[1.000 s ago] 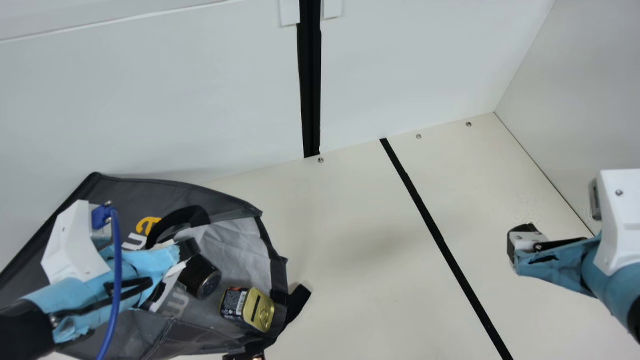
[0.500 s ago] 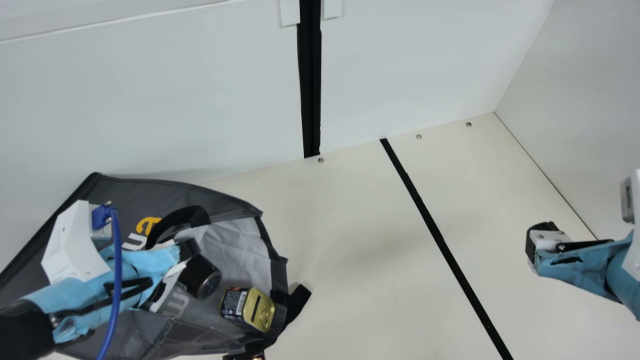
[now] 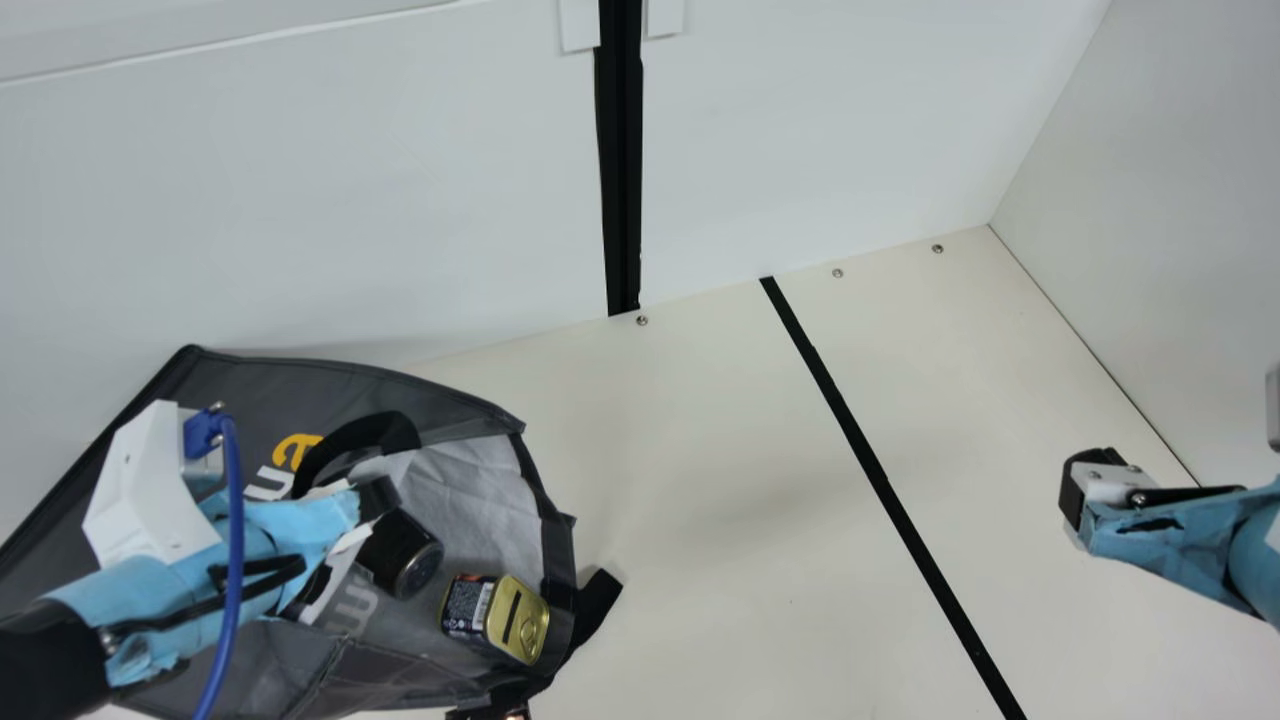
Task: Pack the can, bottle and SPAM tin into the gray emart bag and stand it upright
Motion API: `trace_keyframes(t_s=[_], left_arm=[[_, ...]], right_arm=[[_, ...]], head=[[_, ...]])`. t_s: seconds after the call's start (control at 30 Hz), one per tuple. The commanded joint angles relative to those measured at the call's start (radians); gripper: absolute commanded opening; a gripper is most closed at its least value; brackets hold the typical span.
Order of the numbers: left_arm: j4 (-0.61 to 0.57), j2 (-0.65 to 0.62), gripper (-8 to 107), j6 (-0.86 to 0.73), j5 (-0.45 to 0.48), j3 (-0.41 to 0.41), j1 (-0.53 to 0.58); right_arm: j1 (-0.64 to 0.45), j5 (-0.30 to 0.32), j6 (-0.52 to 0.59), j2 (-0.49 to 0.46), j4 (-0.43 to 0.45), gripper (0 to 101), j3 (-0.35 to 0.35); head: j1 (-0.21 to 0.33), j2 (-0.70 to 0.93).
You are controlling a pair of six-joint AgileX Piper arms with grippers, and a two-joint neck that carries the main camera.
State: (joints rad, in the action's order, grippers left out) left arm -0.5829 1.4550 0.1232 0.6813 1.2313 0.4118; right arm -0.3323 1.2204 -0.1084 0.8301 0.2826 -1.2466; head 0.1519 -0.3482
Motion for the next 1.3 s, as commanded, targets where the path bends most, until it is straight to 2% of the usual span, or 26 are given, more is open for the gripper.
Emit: trace_keyframes(t_s=[0.0,0.53,1.27], left_arm=[[0.0,0.0,-8,0.0,0.0,0.0,0.0],[0.0,0.0,-8,0.0,0.0,0.0,0.0],[0.0,0.0,-8,0.0,0.0,0.0,0.0]], right_arm=[[-0.003,0.0,0.003,0.001,-0.01,95,-0.001],[0.08,0.0,-0.055,0.036,0.006,95,0.004],[0.35,0.0,-0.216,0.149,0.026,95,0.025]], head=[[0.023,-0.001],[0.023,-0.001],[0.023,-0.001]])
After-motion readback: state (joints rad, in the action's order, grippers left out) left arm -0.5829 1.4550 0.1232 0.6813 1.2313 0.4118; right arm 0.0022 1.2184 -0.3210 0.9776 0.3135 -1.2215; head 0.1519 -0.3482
